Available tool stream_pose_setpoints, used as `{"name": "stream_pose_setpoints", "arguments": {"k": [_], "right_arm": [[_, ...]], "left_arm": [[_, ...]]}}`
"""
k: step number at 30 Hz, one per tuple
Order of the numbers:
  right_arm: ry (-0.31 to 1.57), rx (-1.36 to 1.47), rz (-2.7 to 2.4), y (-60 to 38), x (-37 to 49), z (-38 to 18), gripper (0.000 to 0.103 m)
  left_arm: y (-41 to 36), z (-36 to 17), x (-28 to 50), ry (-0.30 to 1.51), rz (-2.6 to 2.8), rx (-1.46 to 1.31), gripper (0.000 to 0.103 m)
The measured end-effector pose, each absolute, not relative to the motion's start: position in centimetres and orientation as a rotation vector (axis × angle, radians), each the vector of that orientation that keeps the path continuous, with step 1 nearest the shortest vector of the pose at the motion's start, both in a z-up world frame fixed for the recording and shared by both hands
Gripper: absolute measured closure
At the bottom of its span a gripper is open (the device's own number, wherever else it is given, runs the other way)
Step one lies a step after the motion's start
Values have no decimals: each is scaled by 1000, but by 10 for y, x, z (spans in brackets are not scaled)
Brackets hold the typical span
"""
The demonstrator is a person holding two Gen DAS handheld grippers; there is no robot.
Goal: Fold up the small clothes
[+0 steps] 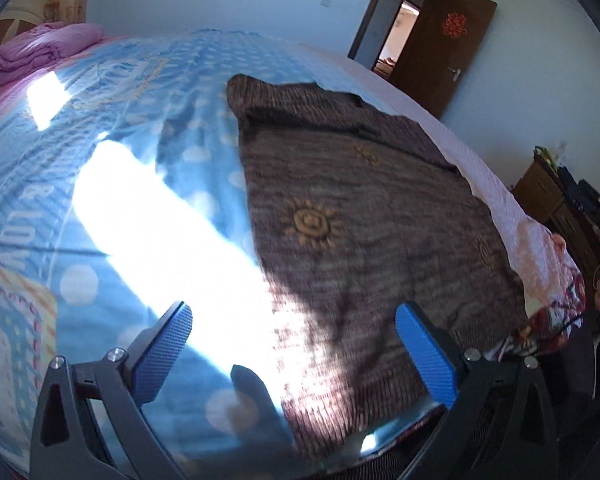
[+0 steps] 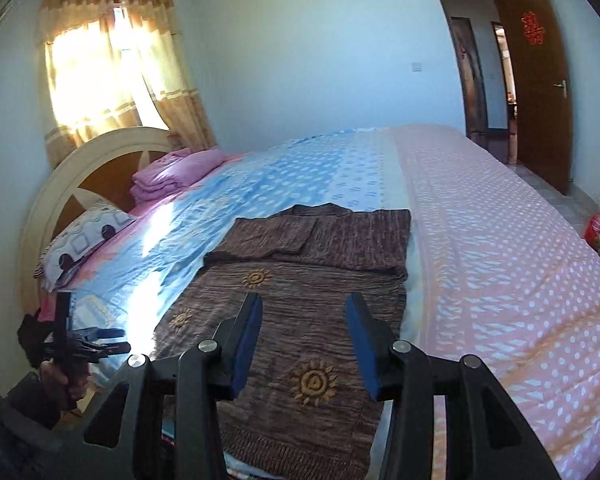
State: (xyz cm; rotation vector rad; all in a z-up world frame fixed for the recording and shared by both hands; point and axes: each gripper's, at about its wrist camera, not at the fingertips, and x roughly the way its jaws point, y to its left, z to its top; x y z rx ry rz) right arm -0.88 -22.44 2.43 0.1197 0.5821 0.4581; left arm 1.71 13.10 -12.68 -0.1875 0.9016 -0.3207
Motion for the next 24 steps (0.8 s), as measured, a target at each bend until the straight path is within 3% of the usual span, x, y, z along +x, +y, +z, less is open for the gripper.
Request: {"name": "stream_pose_setpoints", "arguments": {"k": [5,8,10,13,15,16,17,24], "right_arm": [[582,86,536,-233,-50,39,58],[615,75,588,-239,-69,36,58],[690,22,528,-237,-76,18,52],[795,-22,392,-237,-74,-23,52],[869,44,389,-240,-65,-48,52],[896,57,382,-238,-62,-58,52],[929,58,370,-235,-58,-71,52],[1041,-21,291,-220,-42,-117,52]], "left_arm": [[113,-155,-8,965,-347,-172,1],[107,-157,-17,914,-321,-125,1],[107,-158,-17,908,-308,-136,1],[113,-157,-19,892,-323,-228,2],[118,-156,-22,892,-360,-297,11],[118,-156,-22,904,-380,-321,23],[118,-158,-23,913,-381,-325,25],[114,-165,-22,921,-363,-332,21]]}}
